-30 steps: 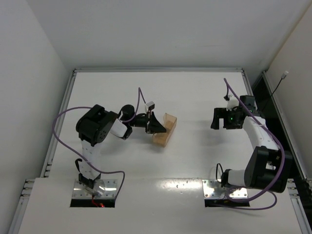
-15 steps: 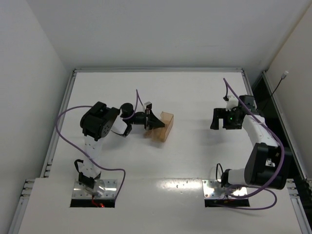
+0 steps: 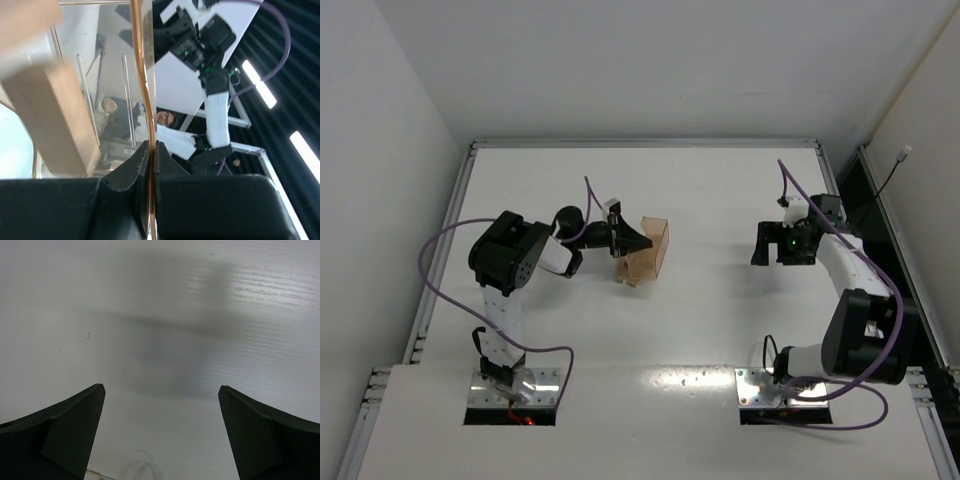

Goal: Build the wood block tower

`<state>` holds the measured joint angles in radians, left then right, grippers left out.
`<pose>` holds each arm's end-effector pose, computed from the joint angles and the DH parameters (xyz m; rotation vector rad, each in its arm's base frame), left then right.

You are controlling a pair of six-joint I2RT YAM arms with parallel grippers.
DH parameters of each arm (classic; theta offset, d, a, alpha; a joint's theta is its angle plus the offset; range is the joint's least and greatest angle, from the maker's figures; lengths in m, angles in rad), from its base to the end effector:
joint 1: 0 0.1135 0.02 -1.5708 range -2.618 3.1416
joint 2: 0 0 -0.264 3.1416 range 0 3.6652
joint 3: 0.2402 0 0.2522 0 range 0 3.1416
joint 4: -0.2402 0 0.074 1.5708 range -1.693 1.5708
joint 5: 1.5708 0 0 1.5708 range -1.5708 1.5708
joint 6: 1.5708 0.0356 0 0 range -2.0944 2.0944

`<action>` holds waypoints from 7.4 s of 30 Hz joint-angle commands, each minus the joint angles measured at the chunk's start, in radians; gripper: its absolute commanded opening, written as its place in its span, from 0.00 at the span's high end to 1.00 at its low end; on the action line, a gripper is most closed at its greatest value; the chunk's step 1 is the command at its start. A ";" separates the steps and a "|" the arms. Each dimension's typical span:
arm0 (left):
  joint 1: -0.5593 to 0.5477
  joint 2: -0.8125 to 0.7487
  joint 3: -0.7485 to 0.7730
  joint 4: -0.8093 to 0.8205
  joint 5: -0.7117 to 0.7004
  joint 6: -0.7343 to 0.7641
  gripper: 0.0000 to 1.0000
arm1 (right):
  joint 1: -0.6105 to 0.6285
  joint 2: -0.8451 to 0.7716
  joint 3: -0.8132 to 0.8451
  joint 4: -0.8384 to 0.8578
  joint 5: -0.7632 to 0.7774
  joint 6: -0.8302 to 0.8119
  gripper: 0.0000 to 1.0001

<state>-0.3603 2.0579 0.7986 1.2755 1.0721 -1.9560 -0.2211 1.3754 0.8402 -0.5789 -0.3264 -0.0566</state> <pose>0.3322 -0.1586 0.1335 0.5300 -2.0359 2.1058 0.2538 -0.0453 0.2025 0.1156 2.6255 0.3438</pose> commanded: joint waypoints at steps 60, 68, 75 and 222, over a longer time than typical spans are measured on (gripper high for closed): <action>0.555 0.181 1.229 -1.952 -1.078 1.973 1.00 | 0.147 -0.170 0.039 0.030 0.197 -0.017 0.14; 0.641 0.367 1.484 -1.993 -0.923 1.945 0.91 | 0.147 -0.160 0.030 0.030 0.188 -0.026 0.14; 0.650 0.392 1.470 -1.990 -0.905 1.974 0.67 | 0.147 -0.142 0.030 0.030 0.179 -0.026 0.14; -0.227 0.143 0.976 -1.820 -1.264 1.250 1.00 | 0.172 -0.226 0.037 0.030 0.142 -0.107 0.14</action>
<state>-0.5686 2.1685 1.7424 -0.5568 -0.1555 -0.6590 -0.0399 1.1702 0.8783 -0.5774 -0.1658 -0.1814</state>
